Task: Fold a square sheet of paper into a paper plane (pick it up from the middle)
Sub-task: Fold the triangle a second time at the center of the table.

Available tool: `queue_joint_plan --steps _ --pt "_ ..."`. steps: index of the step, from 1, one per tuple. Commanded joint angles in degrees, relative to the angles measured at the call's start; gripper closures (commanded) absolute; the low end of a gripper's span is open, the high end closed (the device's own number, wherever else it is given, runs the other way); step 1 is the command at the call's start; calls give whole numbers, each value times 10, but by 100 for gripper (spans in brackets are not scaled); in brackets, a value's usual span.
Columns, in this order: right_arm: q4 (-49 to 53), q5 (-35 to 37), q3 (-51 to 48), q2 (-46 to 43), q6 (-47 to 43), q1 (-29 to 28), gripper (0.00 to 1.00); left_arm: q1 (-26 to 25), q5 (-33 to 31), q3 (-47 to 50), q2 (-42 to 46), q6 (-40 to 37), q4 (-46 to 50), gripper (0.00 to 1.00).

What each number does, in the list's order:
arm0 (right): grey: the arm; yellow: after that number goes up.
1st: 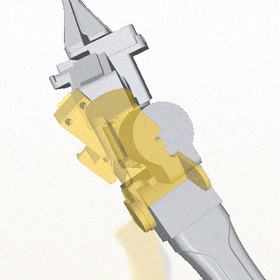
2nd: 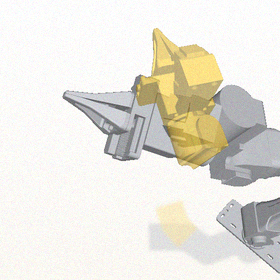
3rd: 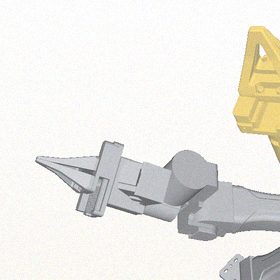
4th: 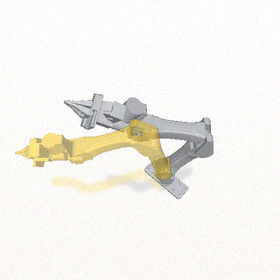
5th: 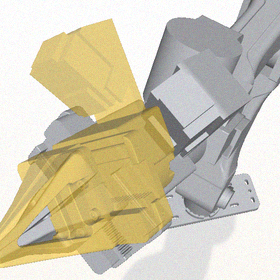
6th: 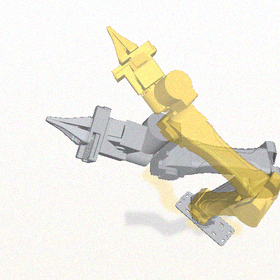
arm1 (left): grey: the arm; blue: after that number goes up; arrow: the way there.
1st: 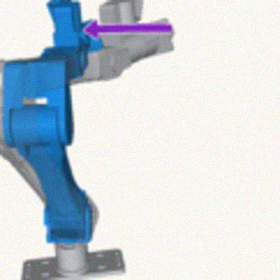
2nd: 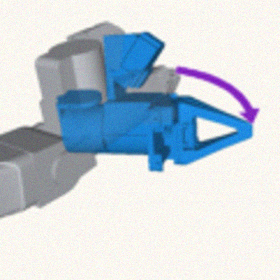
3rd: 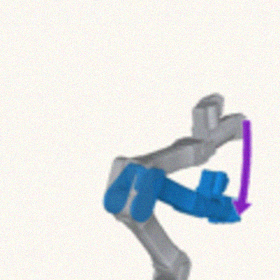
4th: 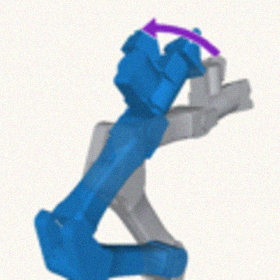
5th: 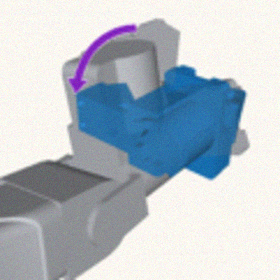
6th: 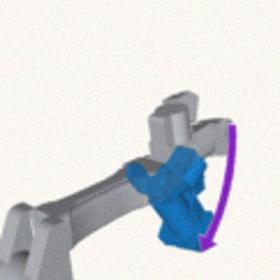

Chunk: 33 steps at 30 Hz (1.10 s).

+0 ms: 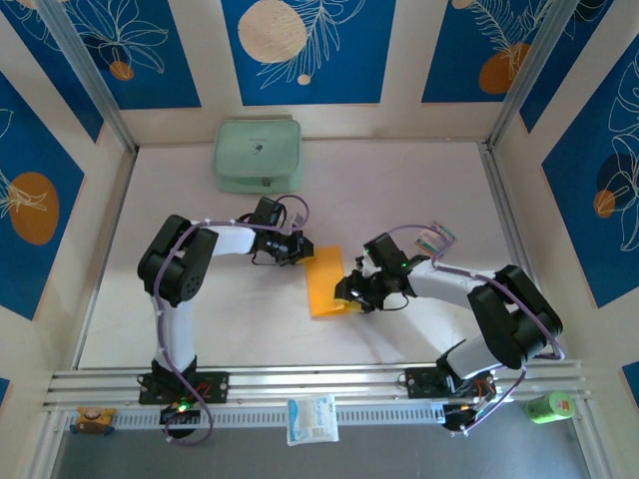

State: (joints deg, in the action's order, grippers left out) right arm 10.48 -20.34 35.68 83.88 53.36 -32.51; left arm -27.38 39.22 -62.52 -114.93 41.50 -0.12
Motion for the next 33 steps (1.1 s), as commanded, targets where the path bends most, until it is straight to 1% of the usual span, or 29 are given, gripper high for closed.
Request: queue_joint_plan --steps 1,5,13,16,22,26,29,31,33 --pt "-23 -32 24 8 -27 18 52 3 3 5 -7 -9 16 86" --pt "-52 -79 44 38 -51 32 51 3 10 4 -7 -9 13 86" --pt "-84 -104 41 79 -44 56 52 3 12 -6 -4 -9 17 85" --pt "-97 -108 33 82 -40 59 56 3 13 -7 0 -10 20 85" --pt "-102 -110 30 99 -46 64 71 1 16 -8 6 -7 18 82" --pt "-107 -109 29 105 -47 65 84 -3 7 -15 31 -15 33 74" --pt "-111 -106 28 105 -40 65 91 -6 -2 -21 62 -24 40 63" --pt "-116 -103 27 104 -32 65 94 -8 -17 -21 82 -30 48 54" --pt "-122 -96 24 101 -22 65 94 -10 -32 -21 103 -38 57 50"
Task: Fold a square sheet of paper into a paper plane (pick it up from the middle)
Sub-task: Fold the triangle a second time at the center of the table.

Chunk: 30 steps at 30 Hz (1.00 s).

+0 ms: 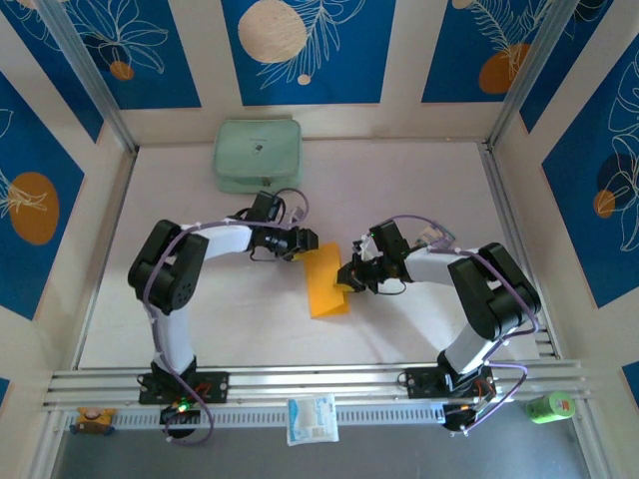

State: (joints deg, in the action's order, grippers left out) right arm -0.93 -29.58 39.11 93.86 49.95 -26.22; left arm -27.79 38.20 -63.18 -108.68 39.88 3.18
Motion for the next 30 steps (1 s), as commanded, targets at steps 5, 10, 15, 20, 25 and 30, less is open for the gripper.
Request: queue_joint_plan --steps 5,10,15,20,25,30 --pt "-17 24 -23 -20 35 6 96 -17 -59 2 99 -47 31 45" --pt "-26 37 -33 -31 52 16 95 -34 -105 47 155 -67 5 48" --pt "-37 29 -37 -27 55 21 94 -55 -130 93 195 -78 -29 51" --pt "-29 10 -27 -21 40 22 86 -110 -184 139 230 -130 -59 54" --pt "-13 2 -14 -17 24 24 89 -184 -240 186 251 -210 -102 56" --pt "-3 -9 -5 -11 12 26 92 -268 -319 194 242 -320 -96 53"
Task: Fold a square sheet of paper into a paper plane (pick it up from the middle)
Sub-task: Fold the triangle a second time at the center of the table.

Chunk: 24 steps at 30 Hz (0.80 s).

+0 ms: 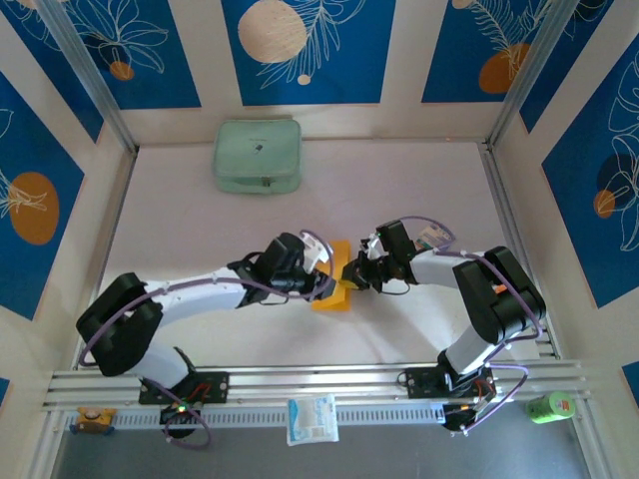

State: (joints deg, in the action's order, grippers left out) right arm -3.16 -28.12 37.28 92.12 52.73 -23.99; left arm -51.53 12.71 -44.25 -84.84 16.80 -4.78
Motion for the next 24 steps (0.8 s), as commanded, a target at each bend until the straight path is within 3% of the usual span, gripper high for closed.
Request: queue_joint_plan --steps 1,7,13,24 --pt "21 -25 15 7 -16 4 92 -48 -85 2 -1 -114 -11 51" --pt "32 -15 18 2 -14 5 92 -124 -238 -30 -26 -167 46 38" --pt "32 -16 18 3 -11 6 92 -159 -279 -58 -56 -190 70 27" --pt "32 -13 17 2 -10 6 92 -185 -356 -107 -121 -206 122 31"
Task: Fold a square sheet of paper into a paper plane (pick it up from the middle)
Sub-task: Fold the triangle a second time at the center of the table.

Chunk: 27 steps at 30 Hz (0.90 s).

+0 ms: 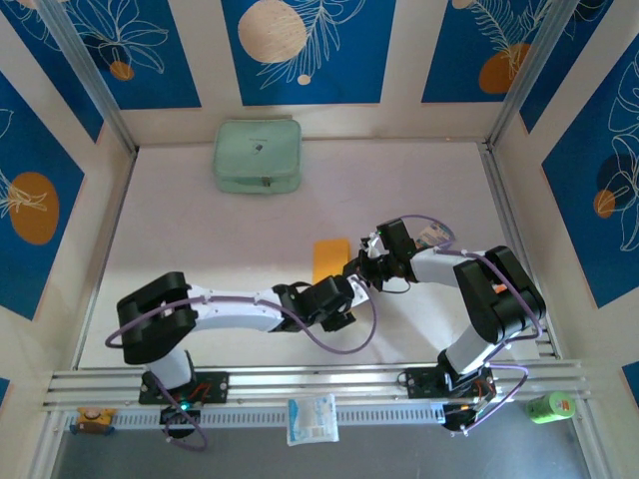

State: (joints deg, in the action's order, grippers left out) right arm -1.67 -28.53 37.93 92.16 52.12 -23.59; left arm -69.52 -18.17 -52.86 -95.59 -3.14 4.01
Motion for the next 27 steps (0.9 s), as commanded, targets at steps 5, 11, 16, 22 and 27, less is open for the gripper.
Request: queue_joint_plan --steps 5,11,16,22,27 --pt "17 -8 8 0 -4 3 92 -5 -41 -16 -6 -6 31 47" --pt "17 -11 6 -2 -4 3 91 -5 -29 -24 3 -6 42 72" --pt "20 -7 2 -12 -4 6 87 -5 -24 -29 -2 6 51 85" --pt "65 35 -12 -64 -5 17 80 17 36 -30 4 54 50 100" --pt "119 86 -40 -139 -5 48 70 70 175 -21 15 117 16 100"
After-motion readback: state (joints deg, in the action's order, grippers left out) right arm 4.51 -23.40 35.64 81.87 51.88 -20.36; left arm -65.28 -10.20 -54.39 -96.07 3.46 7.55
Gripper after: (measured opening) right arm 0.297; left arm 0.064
